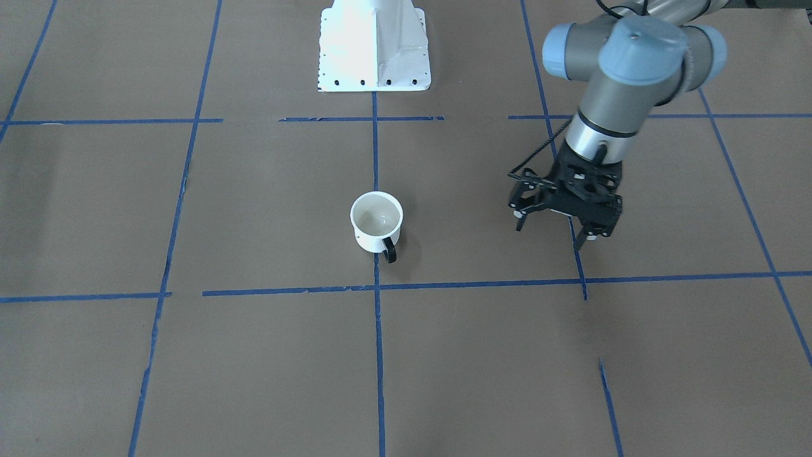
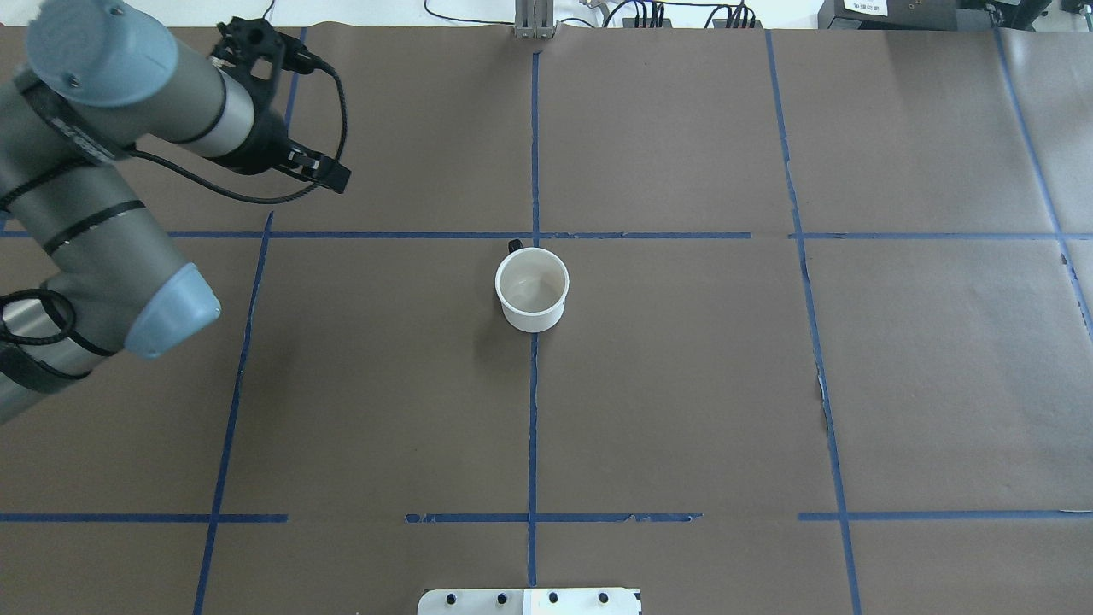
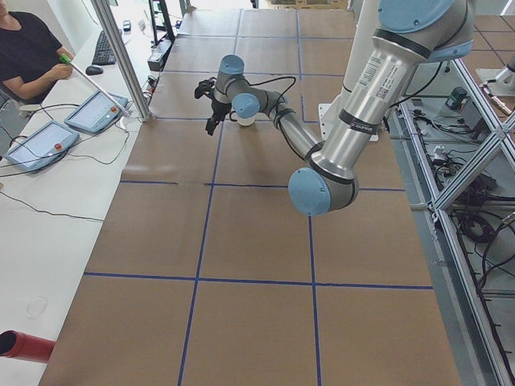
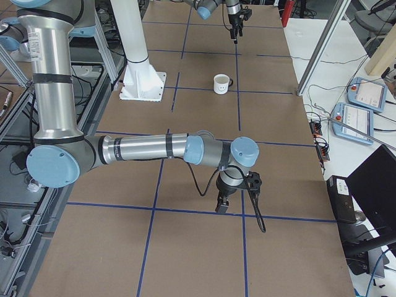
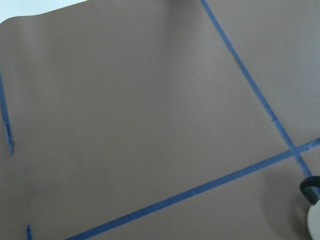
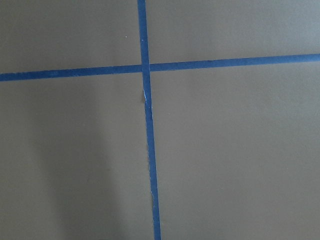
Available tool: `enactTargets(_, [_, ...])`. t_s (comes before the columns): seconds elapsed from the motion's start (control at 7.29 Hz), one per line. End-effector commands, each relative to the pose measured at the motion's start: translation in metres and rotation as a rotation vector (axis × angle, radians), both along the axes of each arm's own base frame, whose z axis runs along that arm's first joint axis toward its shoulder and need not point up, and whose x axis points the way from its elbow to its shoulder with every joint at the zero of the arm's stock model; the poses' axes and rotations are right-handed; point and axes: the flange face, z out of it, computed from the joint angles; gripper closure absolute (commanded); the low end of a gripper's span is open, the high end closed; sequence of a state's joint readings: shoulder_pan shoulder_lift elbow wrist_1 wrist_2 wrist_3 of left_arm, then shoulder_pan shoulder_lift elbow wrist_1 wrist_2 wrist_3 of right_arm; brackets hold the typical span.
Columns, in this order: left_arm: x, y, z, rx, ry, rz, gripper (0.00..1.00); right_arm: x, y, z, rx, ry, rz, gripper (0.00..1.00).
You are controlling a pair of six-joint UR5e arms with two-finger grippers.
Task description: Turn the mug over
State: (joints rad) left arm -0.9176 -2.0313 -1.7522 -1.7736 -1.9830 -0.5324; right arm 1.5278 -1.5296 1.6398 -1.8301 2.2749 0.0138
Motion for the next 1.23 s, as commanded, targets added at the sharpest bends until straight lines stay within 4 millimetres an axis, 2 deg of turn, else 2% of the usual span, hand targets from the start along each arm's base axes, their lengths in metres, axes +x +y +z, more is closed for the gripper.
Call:
enactTargets(0.0, [-0.094, -0.019, 0.091, -0.041, -0.070, 0.033, 0.00, 0.000, 0.000, 0.000, 0.000, 0.000, 0.000, 0.00])
enactTargets(0.14, [-0.132, -0.008, 0.147, -0.132, -0.096, -0.002, 0.00, 0.000, 0.000, 0.000, 0.000, 0.000, 0.000, 0.00])
enactTargets(0.41, [-0.214, 0.015, 0.231, -0.274, -0.110, -0.067, 0.00, 0.000, 0.000, 0.000, 0.000, 0.000, 0.000, 0.00])
enactTargets(0.55, [-0.252, 0.019, 0.257, -0.314, -0.055, -0.037, 0.00, 0.000, 0.001, 0.001, -0.001, 0.000, 0.000, 0.00])
enactTargets(0.69, [-0.280, 0.031, 0.296, -0.338, -0.051, -0.013, 0.00, 0.000, 0.000, 0.000, 0.000, 0.000, 0.000, 0.00])
enactTargets(0.82, [-0.313, 0.031, 0.317, -0.340, -0.063, -0.028, 0.00, 0.000, 0.000, 0.000, 0.000, 0.000, 0.000, 0.00])
enactTargets(0.96, [-0.325, 0.032, 0.331, -0.349, -0.075, -0.025, 0.00, 0.000, 0.000, 0.000, 0.000, 0.000, 0.000, 0.00])
enactTargets(1.1, [-0.330, 0.031, 0.335, -0.399, -0.080, -0.031, 0.00, 0.000, 0.000, 0.000, 0.000, 0.000, 0.000, 0.00])
